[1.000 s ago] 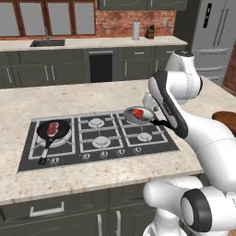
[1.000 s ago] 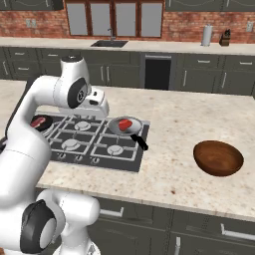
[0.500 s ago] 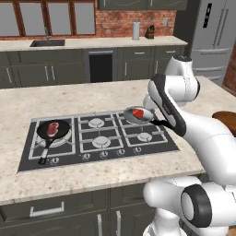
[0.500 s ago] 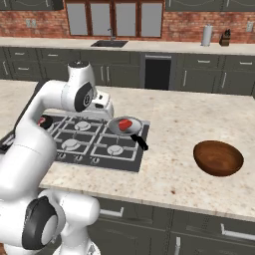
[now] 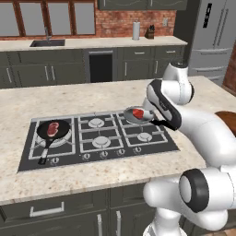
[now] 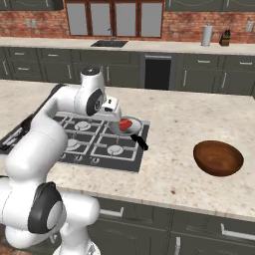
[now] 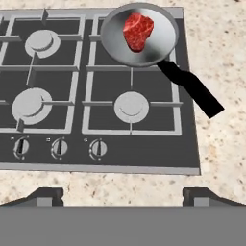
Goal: Place one of the steaks on the plate and the other in the bowl. Then place the bowl in the fridge.
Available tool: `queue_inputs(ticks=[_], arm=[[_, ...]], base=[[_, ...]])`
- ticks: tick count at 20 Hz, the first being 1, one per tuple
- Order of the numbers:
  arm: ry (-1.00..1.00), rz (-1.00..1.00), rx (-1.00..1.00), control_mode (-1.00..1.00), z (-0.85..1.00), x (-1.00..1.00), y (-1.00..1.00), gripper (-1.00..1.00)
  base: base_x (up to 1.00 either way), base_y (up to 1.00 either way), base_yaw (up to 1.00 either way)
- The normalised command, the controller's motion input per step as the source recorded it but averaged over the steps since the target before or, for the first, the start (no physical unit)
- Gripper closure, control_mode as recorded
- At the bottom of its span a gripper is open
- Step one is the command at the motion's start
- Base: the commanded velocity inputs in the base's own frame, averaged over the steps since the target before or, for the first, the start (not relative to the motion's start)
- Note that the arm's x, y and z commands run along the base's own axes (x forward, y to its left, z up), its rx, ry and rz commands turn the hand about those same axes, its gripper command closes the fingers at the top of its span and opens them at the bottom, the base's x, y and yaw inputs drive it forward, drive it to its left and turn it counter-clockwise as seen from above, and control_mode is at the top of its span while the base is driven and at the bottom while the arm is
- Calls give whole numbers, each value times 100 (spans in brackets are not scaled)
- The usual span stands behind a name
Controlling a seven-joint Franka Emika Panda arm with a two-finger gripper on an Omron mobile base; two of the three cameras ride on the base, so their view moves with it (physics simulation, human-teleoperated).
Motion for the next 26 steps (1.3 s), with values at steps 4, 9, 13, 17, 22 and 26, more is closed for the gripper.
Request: queue_inputs(ticks=[4, 9, 13, 17, 22, 26], arm=[[0, 0, 0, -100, -20, 49, 0, -100], [0, 0, 0, -100, -23, 51, 0, -100], [0, 0, 0, -100, -26, 47, 0, -100], [0, 0, 0, -100, -32, 48, -1, -100], [3, -3, 0, -100, -32, 43, -2, -100], [3, -3, 0, -100, -32, 45, 0, -100]], base=[[0, 0, 0], [0, 0, 0], [0, 0, 0], [0, 0, 0], [0, 0, 0], [0, 0, 0]])
